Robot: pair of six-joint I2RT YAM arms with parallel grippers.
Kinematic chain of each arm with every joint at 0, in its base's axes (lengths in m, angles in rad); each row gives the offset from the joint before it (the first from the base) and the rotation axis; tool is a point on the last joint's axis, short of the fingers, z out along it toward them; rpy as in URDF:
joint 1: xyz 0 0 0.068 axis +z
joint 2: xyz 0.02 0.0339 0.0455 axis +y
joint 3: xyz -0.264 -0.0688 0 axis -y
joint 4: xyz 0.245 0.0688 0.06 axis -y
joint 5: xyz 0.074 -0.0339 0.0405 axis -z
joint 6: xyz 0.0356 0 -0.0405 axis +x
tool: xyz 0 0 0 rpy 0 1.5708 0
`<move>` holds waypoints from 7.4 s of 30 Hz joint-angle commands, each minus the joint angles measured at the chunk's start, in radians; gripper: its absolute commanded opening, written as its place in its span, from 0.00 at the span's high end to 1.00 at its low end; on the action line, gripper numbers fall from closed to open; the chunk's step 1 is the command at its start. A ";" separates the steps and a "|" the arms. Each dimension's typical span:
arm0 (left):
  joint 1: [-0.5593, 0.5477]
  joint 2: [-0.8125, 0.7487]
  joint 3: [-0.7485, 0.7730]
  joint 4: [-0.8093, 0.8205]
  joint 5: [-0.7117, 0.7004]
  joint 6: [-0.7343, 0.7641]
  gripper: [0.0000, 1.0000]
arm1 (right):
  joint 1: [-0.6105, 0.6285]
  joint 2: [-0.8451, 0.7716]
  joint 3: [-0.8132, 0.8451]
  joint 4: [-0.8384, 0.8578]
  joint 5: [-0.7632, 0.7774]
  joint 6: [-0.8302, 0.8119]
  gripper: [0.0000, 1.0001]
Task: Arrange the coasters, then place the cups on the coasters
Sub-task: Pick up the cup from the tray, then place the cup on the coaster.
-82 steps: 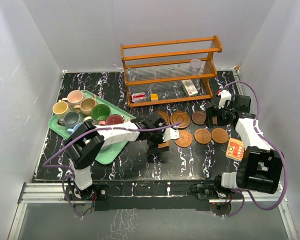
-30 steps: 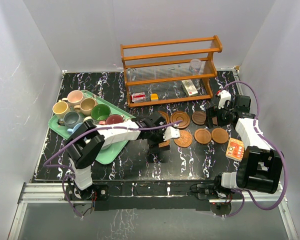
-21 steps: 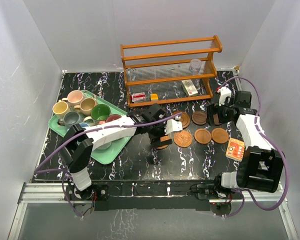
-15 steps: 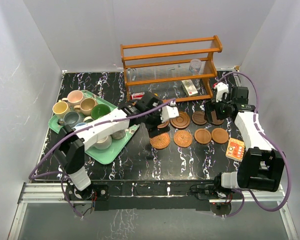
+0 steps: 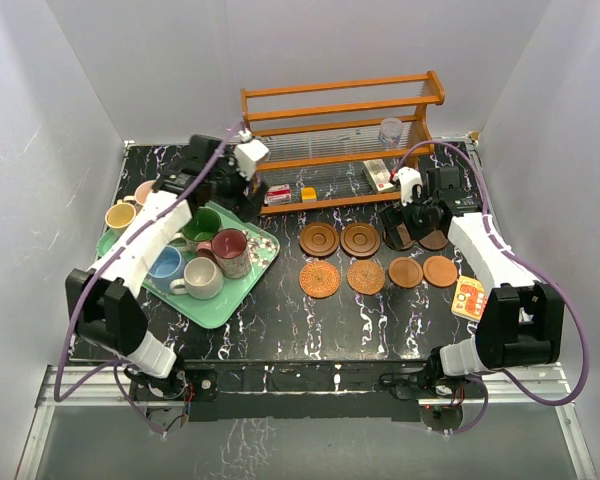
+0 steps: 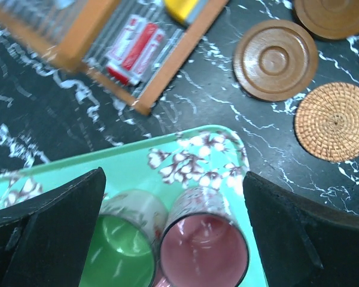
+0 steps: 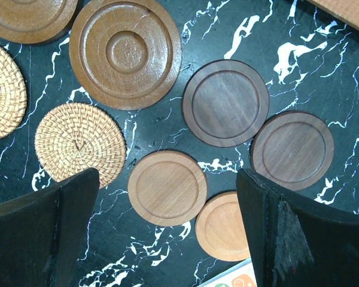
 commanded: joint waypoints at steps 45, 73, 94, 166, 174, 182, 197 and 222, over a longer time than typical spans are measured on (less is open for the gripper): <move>0.474 0.067 -0.044 -0.138 0.126 -0.015 0.55 | -0.007 -0.091 -0.186 0.209 -0.086 0.011 0.04; 0.381 0.165 -0.036 -0.132 0.045 -0.004 0.74 | -0.008 -0.056 -0.187 0.205 -0.072 0.006 0.04; 0.356 0.222 -0.006 -0.142 0.027 -0.017 0.88 | -0.008 -0.052 -0.191 0.204 -0.057 0.002 0.03; -0.225 0.493 0.651 -0.242 -0.179 -0.360 1.00 | -0.186 -0.067 -0.211 0.247 -0.051 0.052 0.03; -0.236 0.512 0.650 -0.237 -0.166 -0.401 1.00 | -0.188 -0.062 -0.211 0.246 -0.047 0.052 0.03; -0.244 0.510 0.640 -0.220 -0.178 -0.456 1.00 | -0.189 -0.059 -0.213 0.245 -0.044 0.051 0.03; -0.262 0.550 0.642 -0.225 -0.190 -0.471 1.00 | -0.188 -0.055 -0.213 0.246 -0.042 0.048 0.03; -0.261 0.553 0.649 -0.240 -0.206 -0.454 1.00 | -0.188 -0.043 -0.213 0.245 -0.042 0.042 0.02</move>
